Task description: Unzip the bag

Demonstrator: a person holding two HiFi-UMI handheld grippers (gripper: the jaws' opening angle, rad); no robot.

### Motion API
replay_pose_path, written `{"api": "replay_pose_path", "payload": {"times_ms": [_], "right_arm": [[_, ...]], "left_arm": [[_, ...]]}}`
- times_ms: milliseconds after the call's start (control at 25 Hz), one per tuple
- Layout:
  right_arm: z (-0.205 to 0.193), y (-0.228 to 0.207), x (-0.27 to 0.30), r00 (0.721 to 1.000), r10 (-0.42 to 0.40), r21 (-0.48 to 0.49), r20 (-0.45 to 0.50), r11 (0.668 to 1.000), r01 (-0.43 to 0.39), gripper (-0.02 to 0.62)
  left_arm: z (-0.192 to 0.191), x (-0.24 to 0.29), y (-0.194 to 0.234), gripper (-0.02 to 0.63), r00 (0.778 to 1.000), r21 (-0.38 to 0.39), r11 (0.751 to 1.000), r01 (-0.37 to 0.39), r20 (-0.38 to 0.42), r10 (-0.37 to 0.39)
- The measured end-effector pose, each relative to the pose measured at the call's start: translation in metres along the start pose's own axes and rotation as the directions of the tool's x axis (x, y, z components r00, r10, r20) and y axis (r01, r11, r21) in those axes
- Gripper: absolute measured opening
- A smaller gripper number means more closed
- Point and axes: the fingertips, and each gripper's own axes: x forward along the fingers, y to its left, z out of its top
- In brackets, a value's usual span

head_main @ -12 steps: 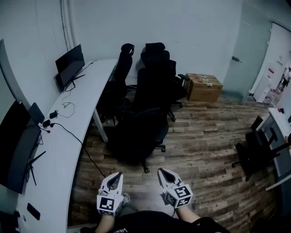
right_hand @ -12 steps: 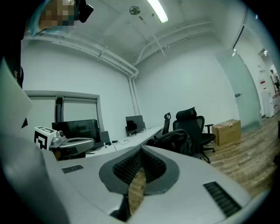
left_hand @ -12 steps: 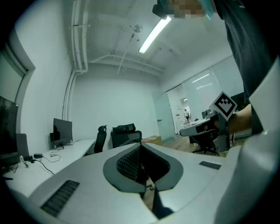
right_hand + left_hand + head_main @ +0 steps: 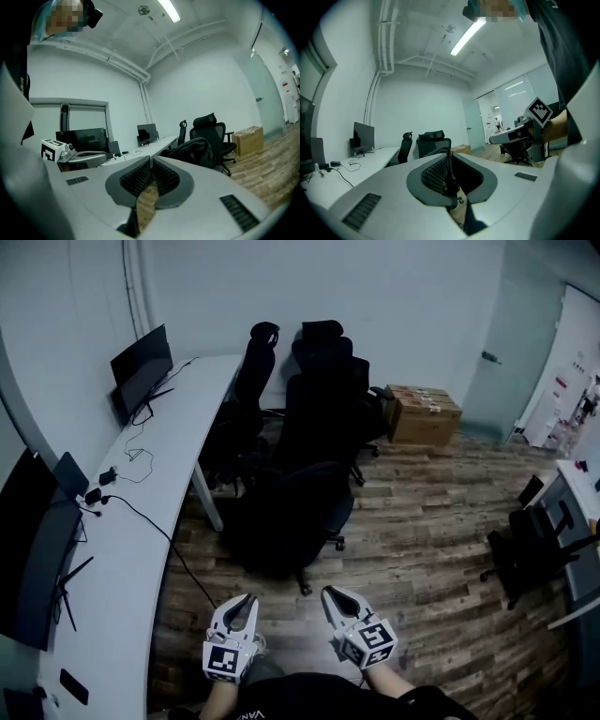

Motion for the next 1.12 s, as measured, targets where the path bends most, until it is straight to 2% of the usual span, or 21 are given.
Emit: {"api": "replay_pose_path", "payload": {"times_ms": [320,480,840,960,1120], "right_arm": [[0.006,0.003,0.089,0.997,-0.075,0.003,-0.005,0.997,0.075,0.048],[0.011,0.002,0.133,0.991,-0.133,0.008,0.002,0.991,0.133,0.049],[0.001,-0.007,0.207,0.963,-0.268,0.034,-0.024,0.963,0.269,0.105],[0.0,-0.004,0.229,0.955,-0.294,-0.021,-0.03,0.956,0.293,0.116],[-0.009,-0.001,0.256,0.942,-0.332,-0.197,-0.055,0.928,0.316,0.117]], "left_arm": [[-0.015,0.053,0.076,0.038,0.994,-0.012,0.994,0.111,-0.007,-0.111],[-0.027,0.077,0.12,0.175,0.985,-0.015,0.985,0.169,-0.038,-0.17],[-0.055,0.119,0.194,0.23,0.955,-0.014,0.958,0.287,-0.079,-0.287],[-0.066,0.129,0.212,0.247,0.941,-0.003,0.945,0.326,-0.095,-0.325],[-0.082,0.137,0.233,0.258,0.925,0.012,0.93,0.366,-0.115,-0.362]]}}
